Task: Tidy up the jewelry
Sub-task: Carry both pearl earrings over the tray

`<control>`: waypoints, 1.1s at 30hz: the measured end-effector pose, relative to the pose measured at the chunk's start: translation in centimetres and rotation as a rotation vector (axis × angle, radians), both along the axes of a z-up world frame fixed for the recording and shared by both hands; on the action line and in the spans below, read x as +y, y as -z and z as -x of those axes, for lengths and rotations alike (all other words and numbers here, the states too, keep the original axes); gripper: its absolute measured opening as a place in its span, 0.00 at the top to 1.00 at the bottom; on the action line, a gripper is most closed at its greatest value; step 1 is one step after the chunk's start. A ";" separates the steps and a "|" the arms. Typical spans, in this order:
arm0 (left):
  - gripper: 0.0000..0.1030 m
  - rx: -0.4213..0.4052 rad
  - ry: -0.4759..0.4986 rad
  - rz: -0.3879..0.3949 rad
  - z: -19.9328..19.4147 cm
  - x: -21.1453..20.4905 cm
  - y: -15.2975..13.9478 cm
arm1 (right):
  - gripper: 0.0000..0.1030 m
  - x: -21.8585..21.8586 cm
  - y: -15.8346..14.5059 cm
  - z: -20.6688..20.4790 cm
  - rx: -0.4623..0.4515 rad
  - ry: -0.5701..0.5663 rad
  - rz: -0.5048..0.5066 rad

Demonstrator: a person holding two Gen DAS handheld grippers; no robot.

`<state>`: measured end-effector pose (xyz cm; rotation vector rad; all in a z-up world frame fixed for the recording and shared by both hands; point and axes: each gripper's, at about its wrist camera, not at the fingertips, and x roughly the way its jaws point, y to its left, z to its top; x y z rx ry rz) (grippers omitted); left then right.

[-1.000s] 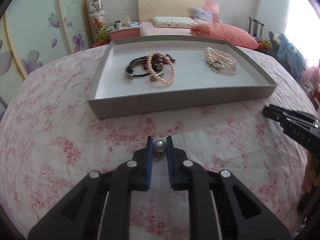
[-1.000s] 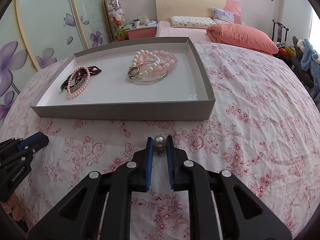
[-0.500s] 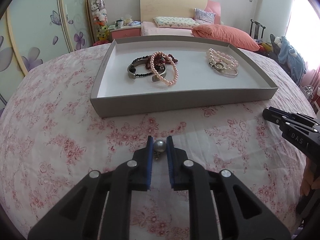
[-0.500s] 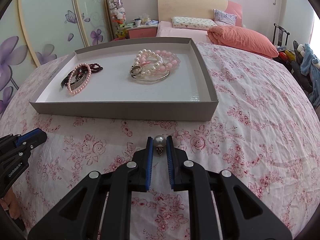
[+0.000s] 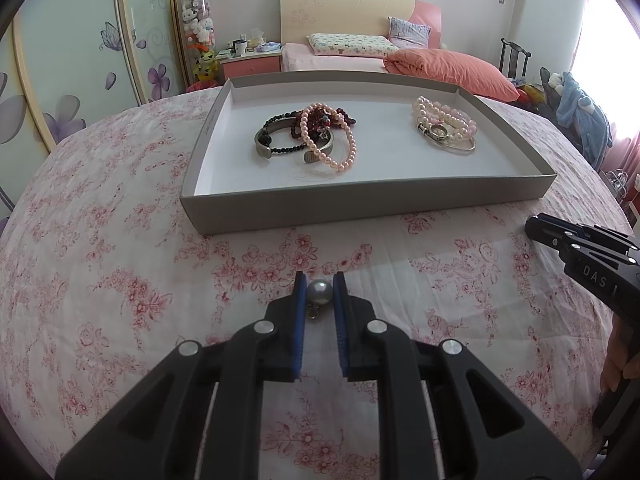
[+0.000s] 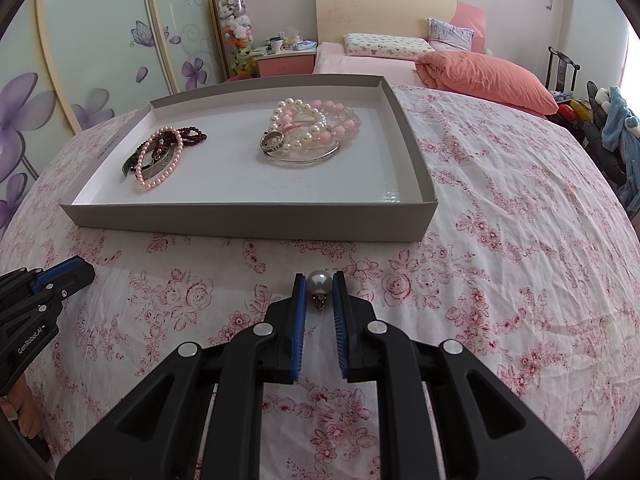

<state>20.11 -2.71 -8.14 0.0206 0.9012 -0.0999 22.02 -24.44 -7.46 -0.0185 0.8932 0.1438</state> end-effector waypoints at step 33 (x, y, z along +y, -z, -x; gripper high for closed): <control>0.87 -0.359 -0.040 0.029 2.6 0.3 -8.5 | 0.86 2.9 -10.1 5.0 -0.478 -0.079 -0.059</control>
